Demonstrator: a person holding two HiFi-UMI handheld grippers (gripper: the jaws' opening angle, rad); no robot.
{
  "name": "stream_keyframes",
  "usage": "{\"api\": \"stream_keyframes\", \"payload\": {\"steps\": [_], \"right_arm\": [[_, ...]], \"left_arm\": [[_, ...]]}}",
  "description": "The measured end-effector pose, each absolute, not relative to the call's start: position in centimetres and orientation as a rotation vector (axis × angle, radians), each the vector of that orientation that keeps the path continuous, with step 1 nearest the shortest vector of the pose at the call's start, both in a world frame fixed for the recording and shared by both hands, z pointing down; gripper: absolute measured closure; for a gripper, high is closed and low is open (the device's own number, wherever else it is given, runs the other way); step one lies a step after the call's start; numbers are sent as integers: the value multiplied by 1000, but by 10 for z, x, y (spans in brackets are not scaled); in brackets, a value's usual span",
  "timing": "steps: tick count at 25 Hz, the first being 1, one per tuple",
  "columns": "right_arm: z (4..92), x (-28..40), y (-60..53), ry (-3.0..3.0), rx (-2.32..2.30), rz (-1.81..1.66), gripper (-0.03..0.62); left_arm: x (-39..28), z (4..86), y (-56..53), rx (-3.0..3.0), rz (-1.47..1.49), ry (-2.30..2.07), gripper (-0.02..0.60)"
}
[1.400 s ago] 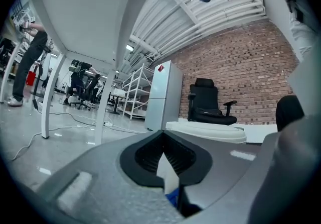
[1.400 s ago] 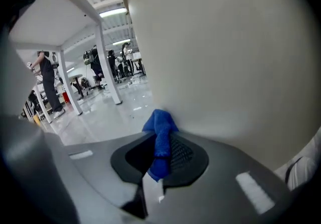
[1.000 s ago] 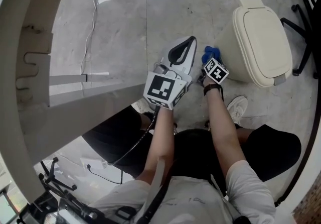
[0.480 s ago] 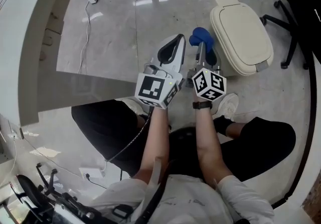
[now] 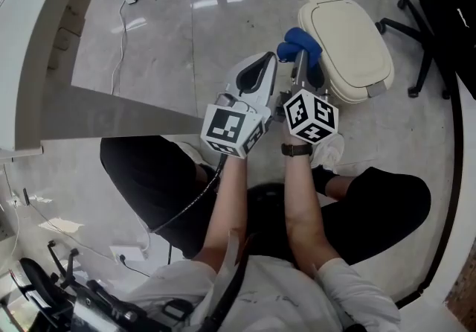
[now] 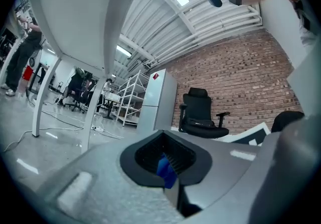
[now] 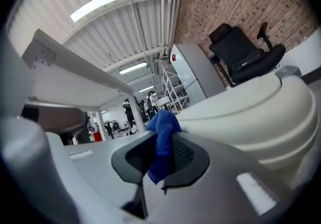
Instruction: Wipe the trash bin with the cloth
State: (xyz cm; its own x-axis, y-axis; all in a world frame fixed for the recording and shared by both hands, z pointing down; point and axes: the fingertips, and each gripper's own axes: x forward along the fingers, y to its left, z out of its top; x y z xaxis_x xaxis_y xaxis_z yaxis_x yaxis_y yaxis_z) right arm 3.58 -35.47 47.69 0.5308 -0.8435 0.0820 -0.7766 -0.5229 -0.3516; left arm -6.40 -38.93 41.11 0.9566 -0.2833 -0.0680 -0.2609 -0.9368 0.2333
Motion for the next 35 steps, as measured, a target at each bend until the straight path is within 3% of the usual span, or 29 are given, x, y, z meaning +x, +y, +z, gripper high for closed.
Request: {"api": "stream_keyframes", "payload": {"steps": [21,27,35], "right_arm": [[814,50,-314,1046,-2739,-1290,553],[779,38,-312,1073,-2682,-1234,553],[586,-2,-301,1295,-2472,-778,553]], "left_arm": [[-66,448,-420,2914,-16,-453,581],[-79,440,-421,2884,-55,-488,581],[-96,408,-407,2883,-105,-487,581]]}}
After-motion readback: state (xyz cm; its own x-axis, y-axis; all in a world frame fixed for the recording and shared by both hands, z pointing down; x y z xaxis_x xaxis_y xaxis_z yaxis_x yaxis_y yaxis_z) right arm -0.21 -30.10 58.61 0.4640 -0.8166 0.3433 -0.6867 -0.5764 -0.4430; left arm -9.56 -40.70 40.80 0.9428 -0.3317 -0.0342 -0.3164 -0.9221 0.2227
